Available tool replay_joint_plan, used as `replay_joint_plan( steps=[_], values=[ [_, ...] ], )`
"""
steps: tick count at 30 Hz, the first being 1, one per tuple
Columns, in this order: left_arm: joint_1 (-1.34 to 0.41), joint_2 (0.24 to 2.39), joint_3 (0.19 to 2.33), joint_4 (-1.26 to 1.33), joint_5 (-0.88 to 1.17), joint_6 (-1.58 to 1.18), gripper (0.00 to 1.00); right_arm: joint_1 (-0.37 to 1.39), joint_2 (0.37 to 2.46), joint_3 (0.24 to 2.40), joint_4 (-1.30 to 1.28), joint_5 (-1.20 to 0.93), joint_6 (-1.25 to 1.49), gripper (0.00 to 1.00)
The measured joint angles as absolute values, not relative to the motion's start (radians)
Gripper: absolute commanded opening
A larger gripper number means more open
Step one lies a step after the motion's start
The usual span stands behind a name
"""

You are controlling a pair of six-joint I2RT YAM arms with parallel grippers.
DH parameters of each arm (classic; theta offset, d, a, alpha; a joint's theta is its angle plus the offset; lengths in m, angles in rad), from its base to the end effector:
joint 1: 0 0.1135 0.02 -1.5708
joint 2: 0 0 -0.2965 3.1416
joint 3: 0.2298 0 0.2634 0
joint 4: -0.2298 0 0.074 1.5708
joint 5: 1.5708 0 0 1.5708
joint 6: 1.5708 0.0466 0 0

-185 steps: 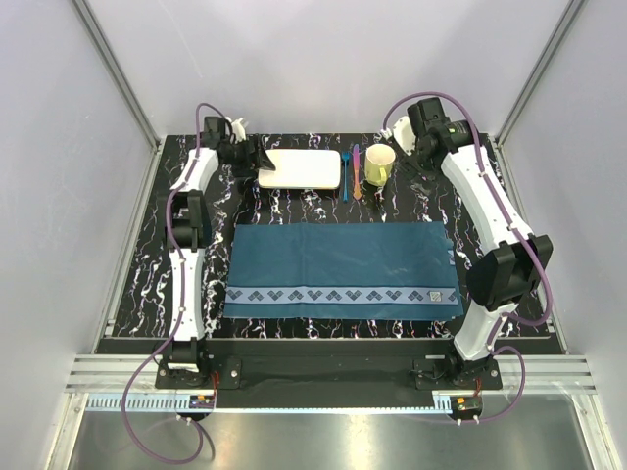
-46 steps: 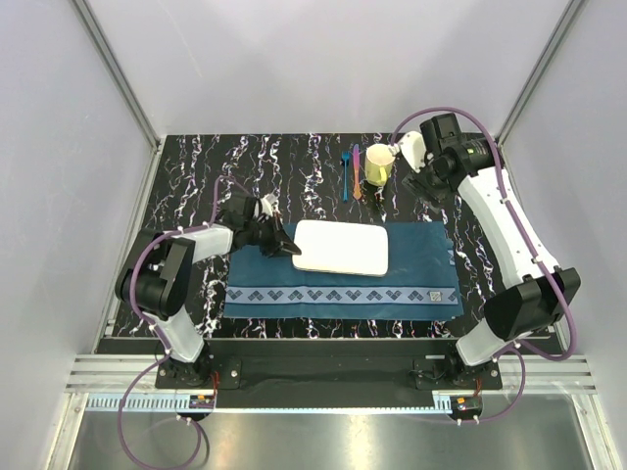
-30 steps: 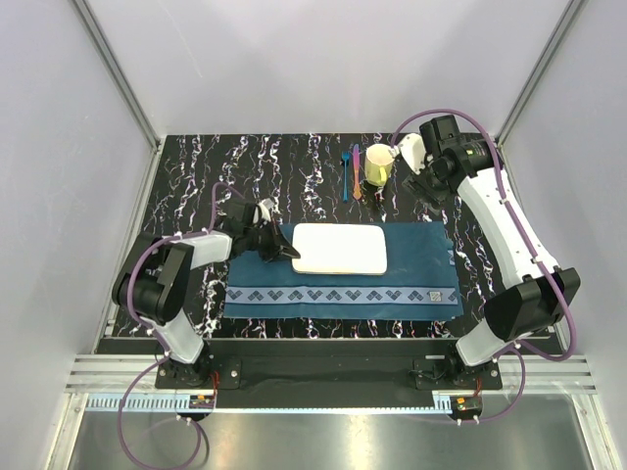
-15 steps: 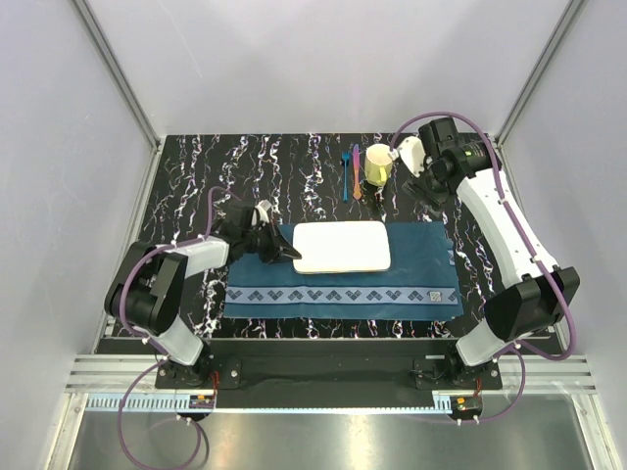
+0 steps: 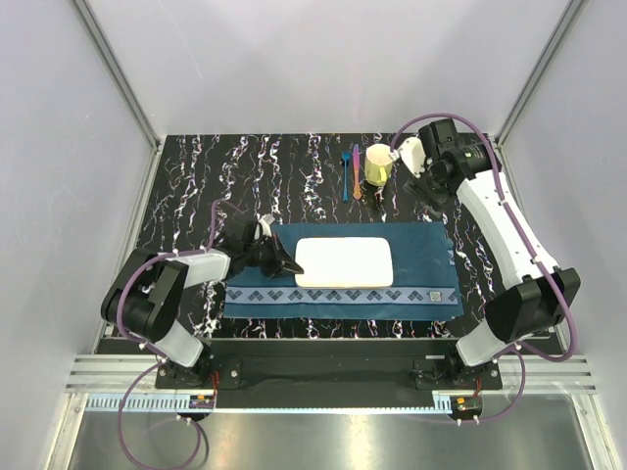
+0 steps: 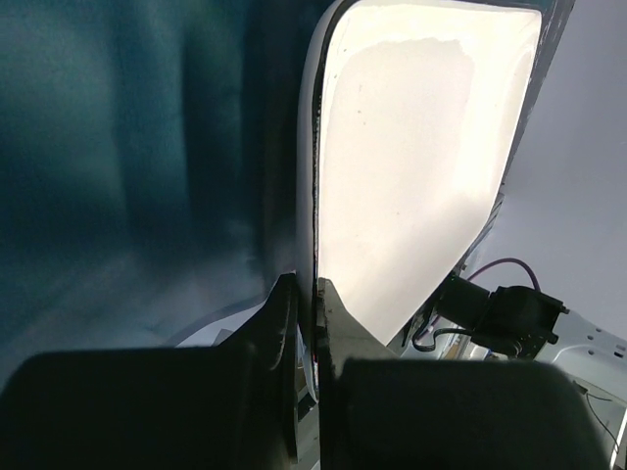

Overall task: Set the dinner table for one person
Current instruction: Place the plate on the napkin.

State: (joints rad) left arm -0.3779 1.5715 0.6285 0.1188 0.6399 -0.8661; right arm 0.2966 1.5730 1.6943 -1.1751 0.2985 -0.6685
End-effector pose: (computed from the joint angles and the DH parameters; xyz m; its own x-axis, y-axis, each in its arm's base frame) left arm 0.2640 -0.1347 0.1559 -0.9546 -0.2785 -0.1061 -0.0838 0.5924 -0.8013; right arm 0.3163 0.0823 0.3975 -0.5654 -0.7922 -0.2294 -0.6254 0.5932 -0.5070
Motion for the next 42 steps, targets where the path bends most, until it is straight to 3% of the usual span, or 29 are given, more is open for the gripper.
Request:
replay_joint_plan(
  steps=[26, 42],
  values=[
    [-0.379, 1.620, 0.579, 0.199, 0.650, -0.921, 0.00, 0.297, 1.531, 1.683, -1.172, 0.322, -0.669, 0.77],
    [-0.382, 1.715, 0.712, 0.093, 0.706, -0.811, 0.00, 0.297, 1.531, 1.655, -1.171, 0.324, -0.669, 0.77]
  ],
)
